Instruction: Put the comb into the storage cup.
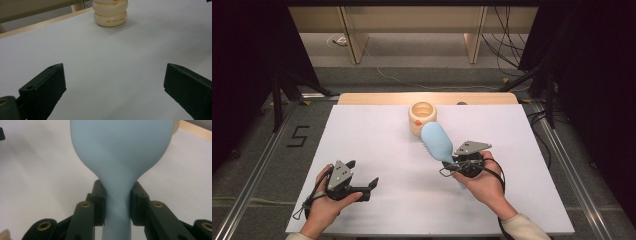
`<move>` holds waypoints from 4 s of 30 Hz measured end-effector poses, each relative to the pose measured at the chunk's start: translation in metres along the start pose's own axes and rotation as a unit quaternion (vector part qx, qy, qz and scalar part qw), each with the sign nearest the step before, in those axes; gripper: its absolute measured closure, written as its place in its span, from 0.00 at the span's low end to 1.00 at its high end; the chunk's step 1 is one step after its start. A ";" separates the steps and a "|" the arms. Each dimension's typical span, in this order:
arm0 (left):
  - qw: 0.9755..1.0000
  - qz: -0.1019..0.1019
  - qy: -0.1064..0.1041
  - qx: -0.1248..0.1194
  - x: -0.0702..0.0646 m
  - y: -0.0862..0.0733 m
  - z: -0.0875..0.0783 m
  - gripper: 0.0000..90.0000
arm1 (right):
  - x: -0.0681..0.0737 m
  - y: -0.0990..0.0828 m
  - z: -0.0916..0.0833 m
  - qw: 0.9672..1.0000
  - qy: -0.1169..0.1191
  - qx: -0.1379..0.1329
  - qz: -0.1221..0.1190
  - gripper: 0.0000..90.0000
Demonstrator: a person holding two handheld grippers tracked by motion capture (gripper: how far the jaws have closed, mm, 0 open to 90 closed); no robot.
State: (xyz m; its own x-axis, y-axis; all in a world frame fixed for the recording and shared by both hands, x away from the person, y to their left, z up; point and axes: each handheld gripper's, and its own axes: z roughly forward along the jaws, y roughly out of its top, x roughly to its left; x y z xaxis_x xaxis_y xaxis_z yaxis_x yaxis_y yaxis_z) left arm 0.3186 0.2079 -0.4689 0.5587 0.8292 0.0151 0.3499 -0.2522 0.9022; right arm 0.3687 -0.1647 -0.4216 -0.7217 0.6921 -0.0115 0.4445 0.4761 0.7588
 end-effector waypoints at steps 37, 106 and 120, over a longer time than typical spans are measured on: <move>0.999 -0.025 -0.035 -0.013 -0.004 0.002 0.002 0.04 | 0.014 0.005 0.016 1.000 0.014 0.000 -0.006 0.78; 0.970 -0.170 -0.163 -0.056 -0.070 0.091 0.094 0.34 | 0.026 0.006 0.022 1.000 0.016 -0.019 -0.014 0.78; 0.950 -0.207 -0.216 -0.088 -0.068 0.092 0.090 0.54 | 0.025 0.005 0.022 0.999 0.014 -0.026 -0.016 0.78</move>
State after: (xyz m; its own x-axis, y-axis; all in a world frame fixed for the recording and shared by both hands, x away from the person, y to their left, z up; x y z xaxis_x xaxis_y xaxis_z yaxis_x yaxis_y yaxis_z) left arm 0.3805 0.0840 -0.4254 0.6702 0.5476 -0.5011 0.4968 0.1706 0.8509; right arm 0.3646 -0.1327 -0.4322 -0.7492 0.6621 -0.0184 0.3943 0.4683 0.7907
